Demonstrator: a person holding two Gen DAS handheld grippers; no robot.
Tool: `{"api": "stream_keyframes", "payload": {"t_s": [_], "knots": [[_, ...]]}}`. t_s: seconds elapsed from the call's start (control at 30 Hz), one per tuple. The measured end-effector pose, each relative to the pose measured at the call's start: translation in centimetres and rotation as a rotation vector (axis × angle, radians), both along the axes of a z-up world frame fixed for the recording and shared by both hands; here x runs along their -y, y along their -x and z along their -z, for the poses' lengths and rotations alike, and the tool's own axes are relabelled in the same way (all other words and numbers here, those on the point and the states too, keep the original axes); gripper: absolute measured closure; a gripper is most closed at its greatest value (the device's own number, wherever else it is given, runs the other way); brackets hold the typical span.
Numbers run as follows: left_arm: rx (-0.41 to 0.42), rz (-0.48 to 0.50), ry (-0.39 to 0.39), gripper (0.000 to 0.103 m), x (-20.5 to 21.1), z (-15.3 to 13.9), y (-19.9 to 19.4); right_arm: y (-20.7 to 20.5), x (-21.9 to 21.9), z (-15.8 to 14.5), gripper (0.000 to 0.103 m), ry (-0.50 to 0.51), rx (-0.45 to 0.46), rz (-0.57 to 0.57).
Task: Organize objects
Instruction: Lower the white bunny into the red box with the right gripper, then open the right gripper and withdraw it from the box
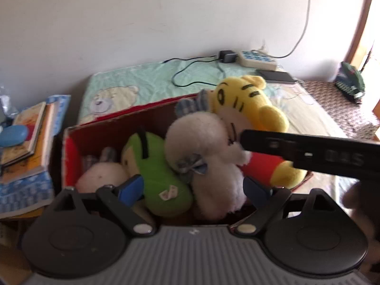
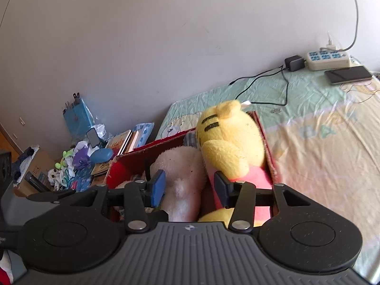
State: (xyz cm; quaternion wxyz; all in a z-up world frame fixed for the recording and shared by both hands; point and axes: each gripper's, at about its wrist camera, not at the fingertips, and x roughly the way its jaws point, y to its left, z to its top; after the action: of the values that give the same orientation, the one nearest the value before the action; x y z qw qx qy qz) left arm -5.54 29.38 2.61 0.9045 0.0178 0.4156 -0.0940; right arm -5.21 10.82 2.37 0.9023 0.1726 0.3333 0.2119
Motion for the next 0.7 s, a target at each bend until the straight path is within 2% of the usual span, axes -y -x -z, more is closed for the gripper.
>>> {"api": "stream_keyframes", "payload": {"t_s": [0.13, 0.2, 0.3, 0.53, 0.7], "knots": [[-0.004, -0.051, -0.065, 0.011, 0.7, -0.8, 0.7, 0.9, 0.3, -0.7, 0.048, 0.078, 0.006, 0.048], [0.002, -0.081, -0.111, 0.011, 1.3, -1.1, 1.1, 1.1, 0.7, -0.8, 0.041, 0.103, 0.017, 0.061], [-0.005, -0.122, -0.152, 0.011, 2.3, -1.3, 1.4, 1.4, 1.3, -1.1, 0.037, 0.152, 0.039, 0.092], [-0.046, -0.191, -0.189, 0.011, 5.1, -1.2, 2.0, 2.0, 3.7, -1.1, 0.032, 0.222, 0.051, 0.111], [-0.052, -0.194, -0.203, 0.01, 8.0, -0.9, 2.8, 2.5, 6.4, -0.6, 0.031, 0.248, 0.031, 0.152]]}}
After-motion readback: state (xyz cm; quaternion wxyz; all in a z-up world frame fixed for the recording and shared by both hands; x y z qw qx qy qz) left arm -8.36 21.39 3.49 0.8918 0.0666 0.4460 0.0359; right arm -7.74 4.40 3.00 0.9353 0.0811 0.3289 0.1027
